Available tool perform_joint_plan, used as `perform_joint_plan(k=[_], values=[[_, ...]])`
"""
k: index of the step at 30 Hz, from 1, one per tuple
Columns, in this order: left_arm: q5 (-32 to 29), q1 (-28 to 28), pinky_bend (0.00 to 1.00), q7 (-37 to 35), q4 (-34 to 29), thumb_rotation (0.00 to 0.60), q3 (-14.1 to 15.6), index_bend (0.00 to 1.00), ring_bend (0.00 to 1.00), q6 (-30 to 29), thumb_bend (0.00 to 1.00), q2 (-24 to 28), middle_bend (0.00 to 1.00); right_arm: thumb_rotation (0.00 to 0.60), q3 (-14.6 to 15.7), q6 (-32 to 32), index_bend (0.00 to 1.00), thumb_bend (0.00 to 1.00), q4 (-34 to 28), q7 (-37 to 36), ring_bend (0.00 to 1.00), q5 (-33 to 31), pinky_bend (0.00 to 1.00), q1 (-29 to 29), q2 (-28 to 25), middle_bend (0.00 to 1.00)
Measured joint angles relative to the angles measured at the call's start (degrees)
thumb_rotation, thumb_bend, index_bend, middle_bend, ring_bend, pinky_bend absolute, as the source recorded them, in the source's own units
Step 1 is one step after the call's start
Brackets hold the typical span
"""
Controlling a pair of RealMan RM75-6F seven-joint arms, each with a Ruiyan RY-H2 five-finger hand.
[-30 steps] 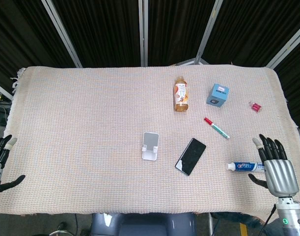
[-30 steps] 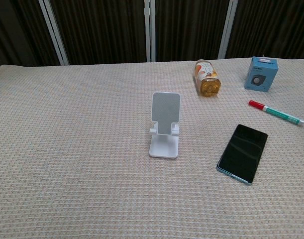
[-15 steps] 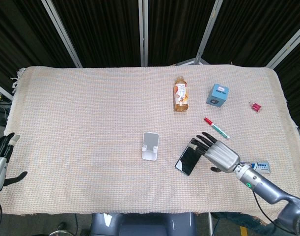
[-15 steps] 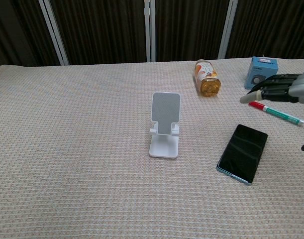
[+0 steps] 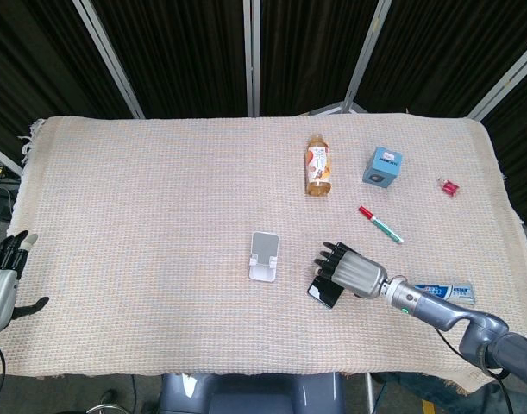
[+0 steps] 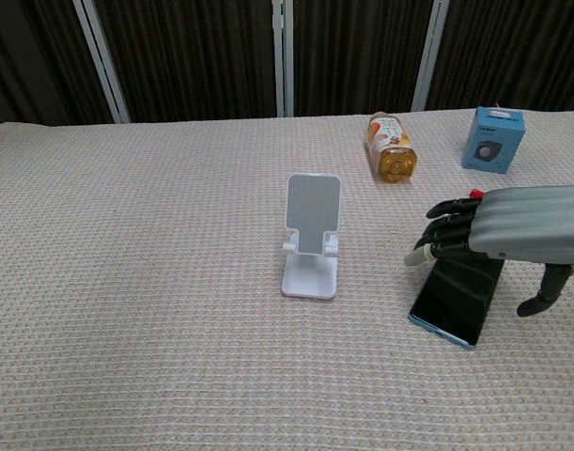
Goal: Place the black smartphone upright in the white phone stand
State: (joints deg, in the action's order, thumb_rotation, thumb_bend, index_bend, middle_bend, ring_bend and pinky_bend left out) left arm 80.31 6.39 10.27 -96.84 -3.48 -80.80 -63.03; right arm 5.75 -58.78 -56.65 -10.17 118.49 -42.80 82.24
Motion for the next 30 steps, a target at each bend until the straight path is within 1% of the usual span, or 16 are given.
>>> perform_joint_plan(k=[9, 13, 18, 19, 21, 23, 25, 26, 30], values=[[-0.79, 0.64, 0.0, 0.97, 0.3, 0.6, 0.16, 0.0, 0.0, 1.33, 0.0, -0.35, 0.0, 0.6, 2.0, -2.42, 0.13, 0.0, 6.78, 0.54, 0.13, 1.01, 0.08, -1.26, 3.59, 0.13], [-1.07, 0.71, 0.0, 1.21, 0.29, 0.6, 0.12, 0.0, 0.0, 1.27, 0.0, -0.46, 0.0, 0.6, 3.0, -3.63, 0.14, 0.0, 9.91, 0.87, 0.15, 1.13, 0.1, -1.53, 5.12, 0.15], [-1.4, 0.8, 0.0, 1.54, 0.39, 0.6, 0.11, 0.0, 0.0, 1.33, 0.0, -0.6, 0.0, 0.6, 4.78, -4.95, 0.21, 0.0, 14.07, 0.61, 0.26, 1.25, 0.16, -1.69, 7.01, 0.27], [-1.44, 0.82, 0.0, 1.57, 0.39, 0.6, 0.1, 0.0, 0.0, 1.34, 0.0, -0.62, 0.0, 0.6, 5.16, -5.38, 0.24, 0.01, 15.08, 0.56, 0.28, 1.35, 0.18, -1.71, 7.43, 0.3], [-1.49, 0.85, 0.0, 1.6, 0.4, 0.6, 0.1, 0.0, 0.0, 1.37, 0.0, -0.66, 0.0, 0.6, 5.65, -6.04, 0.34, 0.05, 16.49, 0.61, 0.36, 1.56, 0.22, -1.73, 8.0, 0.38], [-1.52, 0.88, 0.0, 1.69, 0.42, 0.6, 0.12, 0.0, 0.0, 1.4, 0.0, -0.71, 0.0, 0.6, 6.18, -7.01, 0.46, 0.12, 18.09, 0.69, 0.46, 1.87, 0.26, -1.75, 8.67, 0.48], [-1.56, 0.92, 0.0, 1.88, 0.45, 0.6, 0.14, 0.0, 0.0, 1.42, 0.0, -0.78, 0.0, 0.6, 6.65, -8.37, 0.51, 0.16, 19.6, 0.38, 0.51, 2.09, 0.28, -1.67, 9.33, 0.54], [-1.58, 0.94, 0.0, 1.95, 0.46, 0.6, 0.15, 0.0, 0.0, 1.44, 0.0, -0.82, 0.0, 0.6, 6.79, -9.07, 0.52, 0.18, 20.16, 0.13, 0.53, 2.15, 0.29, -1.62, 9.58, 0.56], [-1.69, 1.04, 0.0, 2.09, 0.34, 0.6, 0.22, 0.0, 0.0, 1.56, 0.0, -0.9, 0.0, 0.6, 7.2, -13.2, 0.54, 0.2, 22.76, -1.1, 0.54, 2.23, 0.3, -1.27, 10.59, 0.57]])
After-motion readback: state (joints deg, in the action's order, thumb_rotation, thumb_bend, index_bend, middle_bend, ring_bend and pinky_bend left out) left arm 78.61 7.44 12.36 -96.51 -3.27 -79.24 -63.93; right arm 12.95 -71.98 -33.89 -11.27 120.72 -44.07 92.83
